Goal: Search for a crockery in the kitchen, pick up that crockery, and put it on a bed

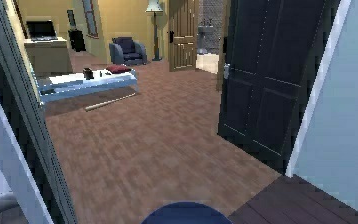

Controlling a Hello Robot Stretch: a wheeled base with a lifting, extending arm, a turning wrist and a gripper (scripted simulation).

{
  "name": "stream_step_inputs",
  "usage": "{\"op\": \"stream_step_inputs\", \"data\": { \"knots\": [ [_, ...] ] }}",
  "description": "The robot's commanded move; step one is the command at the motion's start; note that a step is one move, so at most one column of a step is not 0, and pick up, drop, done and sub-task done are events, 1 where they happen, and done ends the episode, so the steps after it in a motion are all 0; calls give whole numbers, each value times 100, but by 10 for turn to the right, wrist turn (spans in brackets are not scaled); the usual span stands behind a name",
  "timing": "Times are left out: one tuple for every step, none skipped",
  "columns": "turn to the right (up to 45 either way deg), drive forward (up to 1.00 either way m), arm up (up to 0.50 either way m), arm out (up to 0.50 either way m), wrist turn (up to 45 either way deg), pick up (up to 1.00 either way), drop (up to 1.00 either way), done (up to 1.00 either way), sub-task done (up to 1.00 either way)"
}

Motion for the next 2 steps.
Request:
{"op": "stream_step_inputs", "data": {
  "knots": [
    [-30,0,0,0,0,0,0,0,0],
    [60,0,0,0,0,0,0,0,0]
  ]
}}
